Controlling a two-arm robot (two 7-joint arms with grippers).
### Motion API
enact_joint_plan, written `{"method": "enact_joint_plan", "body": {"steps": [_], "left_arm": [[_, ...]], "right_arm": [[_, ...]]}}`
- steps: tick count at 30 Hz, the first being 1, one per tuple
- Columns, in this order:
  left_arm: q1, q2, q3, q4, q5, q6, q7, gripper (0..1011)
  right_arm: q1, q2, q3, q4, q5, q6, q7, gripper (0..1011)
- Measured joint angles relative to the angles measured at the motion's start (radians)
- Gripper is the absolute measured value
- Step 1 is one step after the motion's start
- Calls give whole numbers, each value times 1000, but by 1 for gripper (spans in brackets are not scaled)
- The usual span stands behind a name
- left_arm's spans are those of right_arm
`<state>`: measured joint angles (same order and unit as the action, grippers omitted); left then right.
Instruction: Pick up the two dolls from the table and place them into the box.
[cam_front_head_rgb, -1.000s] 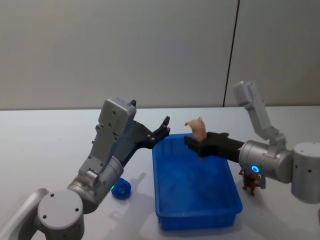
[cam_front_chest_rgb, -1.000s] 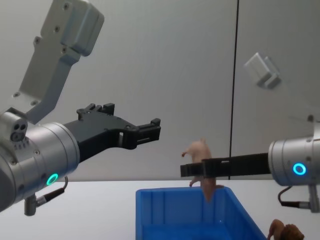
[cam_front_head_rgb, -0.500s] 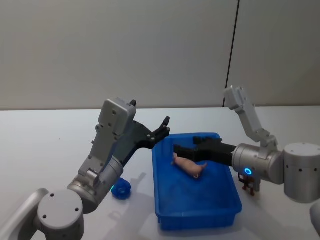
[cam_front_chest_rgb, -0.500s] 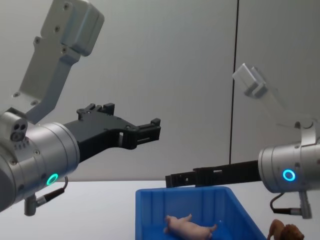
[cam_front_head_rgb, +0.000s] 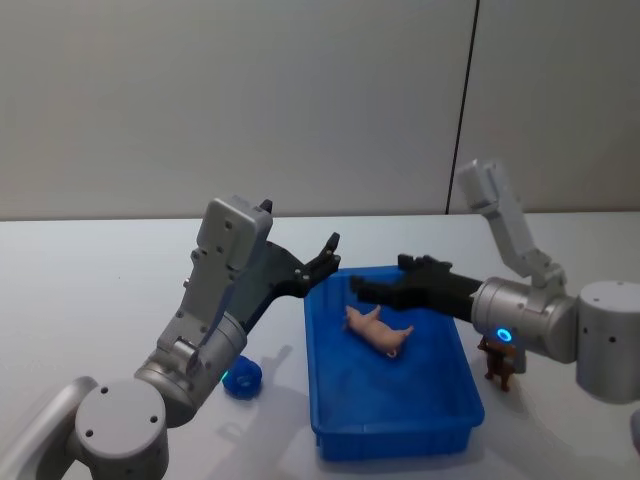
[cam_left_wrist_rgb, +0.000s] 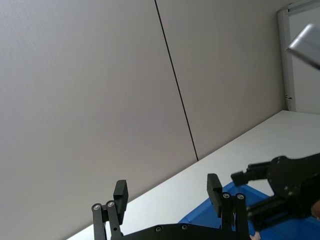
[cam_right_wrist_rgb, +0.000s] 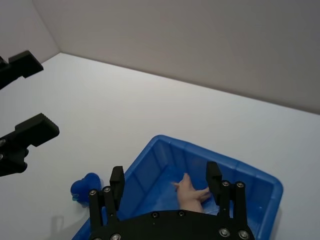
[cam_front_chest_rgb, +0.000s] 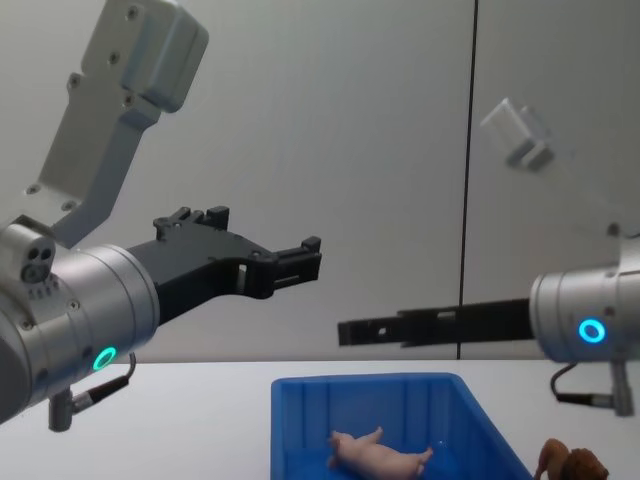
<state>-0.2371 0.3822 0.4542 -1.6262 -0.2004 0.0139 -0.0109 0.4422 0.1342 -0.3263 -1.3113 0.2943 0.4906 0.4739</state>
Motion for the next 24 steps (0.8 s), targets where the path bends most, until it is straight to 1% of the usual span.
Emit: {"method": "enact_joint_plan", "body": {"steps": [6,12,13,18,19,21,22,24], "left_arm": [[0,0,0,0,0,0,0,1001],[0,0,0,0,0,0,0,1001],[0,0,0,0,0,0,0,1001],[0,0,0,0,0,0,0,1001],[0,0,0,0,0,0,0,1001],[0,0,0,0,0,0,0,1001],[0,0,0,0,0,0,0,1001],[0,0,0,0,0,0,0,1001]], "right_arm": [[-26,27,21,-57,11,-47,-39,1001],[-58,56,41,-110,22,-70,-85,1001],[-72,67,48,-128,26,-73,-101,1001],[-116,98,67,-182,43,-71,-153,1001],[-133,107,73,-199,49,-66,-171,1001],[-147,116,78,-215,56,-60,-187,1001],[-165,126,83,-234,65,-51,-207,1001],[-182,135,88,-250,73,-41,-222,1001]]}}
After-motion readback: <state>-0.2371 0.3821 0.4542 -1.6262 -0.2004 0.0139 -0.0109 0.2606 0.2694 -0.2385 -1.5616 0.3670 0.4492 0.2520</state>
